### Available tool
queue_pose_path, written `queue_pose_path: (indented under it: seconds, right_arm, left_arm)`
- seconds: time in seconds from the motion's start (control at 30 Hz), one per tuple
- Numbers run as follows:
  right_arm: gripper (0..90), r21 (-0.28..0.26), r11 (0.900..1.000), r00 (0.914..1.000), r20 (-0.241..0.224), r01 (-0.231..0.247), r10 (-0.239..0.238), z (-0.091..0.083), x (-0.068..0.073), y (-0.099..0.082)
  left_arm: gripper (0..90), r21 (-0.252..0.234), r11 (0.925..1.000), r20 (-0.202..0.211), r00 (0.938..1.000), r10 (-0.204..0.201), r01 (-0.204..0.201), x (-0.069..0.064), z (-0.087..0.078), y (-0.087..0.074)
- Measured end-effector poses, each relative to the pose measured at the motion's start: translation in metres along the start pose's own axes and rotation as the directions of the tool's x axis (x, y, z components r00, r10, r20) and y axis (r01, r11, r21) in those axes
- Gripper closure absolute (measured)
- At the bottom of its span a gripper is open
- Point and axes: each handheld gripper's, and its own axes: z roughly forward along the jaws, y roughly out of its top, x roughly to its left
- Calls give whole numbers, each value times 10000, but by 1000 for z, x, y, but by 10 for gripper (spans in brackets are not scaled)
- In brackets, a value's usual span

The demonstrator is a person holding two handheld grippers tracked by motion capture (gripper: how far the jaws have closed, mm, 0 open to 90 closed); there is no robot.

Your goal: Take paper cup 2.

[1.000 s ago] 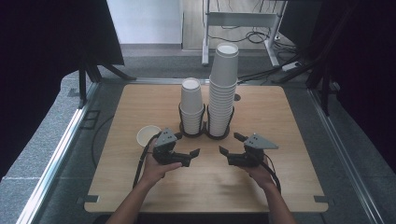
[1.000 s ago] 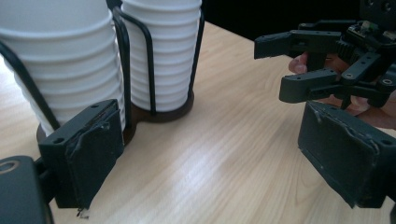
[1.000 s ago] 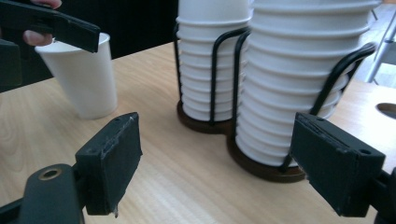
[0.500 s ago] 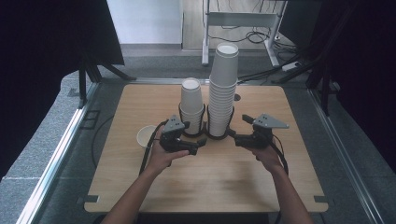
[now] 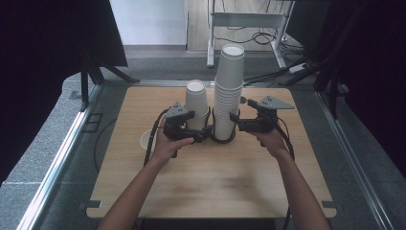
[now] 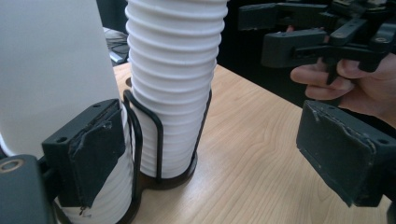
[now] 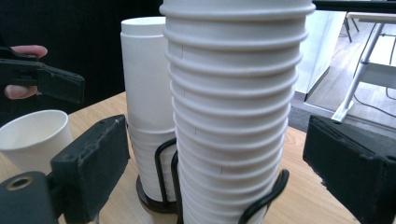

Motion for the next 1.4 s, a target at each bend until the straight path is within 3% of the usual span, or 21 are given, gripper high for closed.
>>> queue_pose_path:
  seconds: [0.27, 0.37, 0.7, 0.77, 0.97, 1.13, 1.4]
  right_arm:
    - [57, 133, 9998, 9999, -85, -145, 147, 10, -4, 8]
    - [58, 137, 9998, 9998, -126, -126, 127, 12, -4, 11]
    - [59, 73, 9999, 9998, -166, -104, 105, 16, -3, 15]
    - [58, 82, 10000, 9998, -189, -45, 46, 17, -3, 17]
    - [59, 21, 10000, 9998, -177, -62, 63, 20, -4, 19]
    - [56, 127, 9997, 9996, -215, -201, 204, 23, -7, 20]
    - [44, 4, 10000, 9999, -127, -38, 38, 29, -6, 31]
  left_arm:
    - [79, -221, 9998, -40, 10000, -34, 33, 7, 1, 18]
    - [79, -208, 9996, -275, 9995, 165, -171, 7, 1, 23]
    - [79, -264, 9991, -183, 9993, 341, -346, 11, 4, 35]
    - [79, -220, 9984, -279, 9983, 521, -528, 14, 6, 38]
    - [79, -595, 9982, 90, 9999, 120, -114, 24, 5, 45]
    - [79, -679, 9976, 87, 9998, 164, -158, 27, 5, 55]
    - [80, -635, 9979, 213, 9997, 93, -79, 29, 11, 74]
